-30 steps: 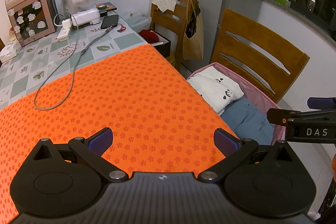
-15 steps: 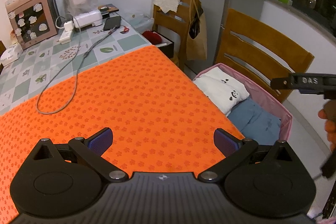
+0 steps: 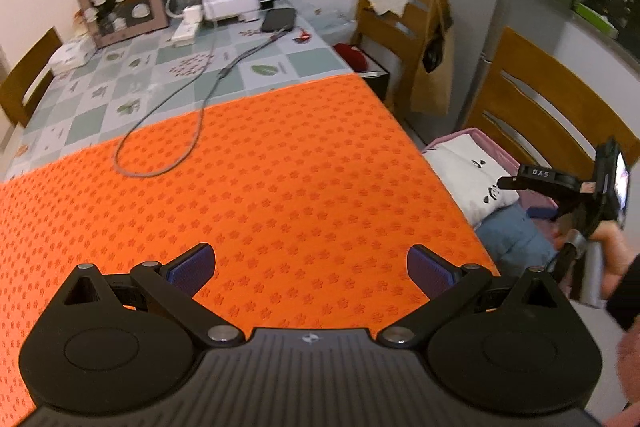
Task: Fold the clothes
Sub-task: 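Grasp the white panda-print garment in the basket with the right gripper, then lift the garment with the right gripper and drop it onto the orange mat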
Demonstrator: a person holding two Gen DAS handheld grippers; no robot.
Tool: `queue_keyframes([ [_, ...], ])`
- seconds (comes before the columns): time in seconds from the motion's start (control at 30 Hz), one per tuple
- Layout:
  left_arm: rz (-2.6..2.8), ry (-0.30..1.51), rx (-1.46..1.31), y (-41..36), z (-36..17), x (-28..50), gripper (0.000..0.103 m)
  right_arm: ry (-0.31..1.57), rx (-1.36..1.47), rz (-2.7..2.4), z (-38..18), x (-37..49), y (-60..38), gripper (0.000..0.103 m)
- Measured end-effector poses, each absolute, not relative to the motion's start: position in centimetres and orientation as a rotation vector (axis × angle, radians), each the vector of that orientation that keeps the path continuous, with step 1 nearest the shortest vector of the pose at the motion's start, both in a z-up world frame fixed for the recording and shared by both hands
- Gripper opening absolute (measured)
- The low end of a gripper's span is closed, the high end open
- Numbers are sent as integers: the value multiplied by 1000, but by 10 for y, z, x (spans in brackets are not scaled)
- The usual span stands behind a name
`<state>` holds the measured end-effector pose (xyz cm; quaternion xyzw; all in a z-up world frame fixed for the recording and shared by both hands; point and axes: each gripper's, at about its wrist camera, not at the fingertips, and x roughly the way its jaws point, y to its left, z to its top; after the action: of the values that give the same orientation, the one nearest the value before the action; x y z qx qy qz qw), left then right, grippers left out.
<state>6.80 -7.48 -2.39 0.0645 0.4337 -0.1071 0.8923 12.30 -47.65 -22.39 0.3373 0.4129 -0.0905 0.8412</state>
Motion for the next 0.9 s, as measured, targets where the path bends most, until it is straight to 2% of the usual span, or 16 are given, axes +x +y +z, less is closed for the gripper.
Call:
queue_keyframes([
  [0.3,-197,944,122,-71,-26,60,103,903,1069,-195,-313,156,-500,90],
  [0.33,-195,948,123,-70,-27,58,103,905,1104,-196,-322,158,-502,85],
  [0.4,-197,951,117,-66,-27,55,103,903,1142,-181,-333,162,-503,65],
  [0.43,-199,951,112,-64,-27,54,103,904,1154,-173,-336,163,-502,47],
  [0.57,-206,950,99,-56,-26,51,103,851,1114,-153,-311,159,-501,25],
  [0.7,-214,930,93,-49,-23,49,103,803,1020,-152,-272,155,-497,21],
  [0.9,-235,874,77,-26,-12,47,103,760,770,-121,-170,149,-480,20],
])
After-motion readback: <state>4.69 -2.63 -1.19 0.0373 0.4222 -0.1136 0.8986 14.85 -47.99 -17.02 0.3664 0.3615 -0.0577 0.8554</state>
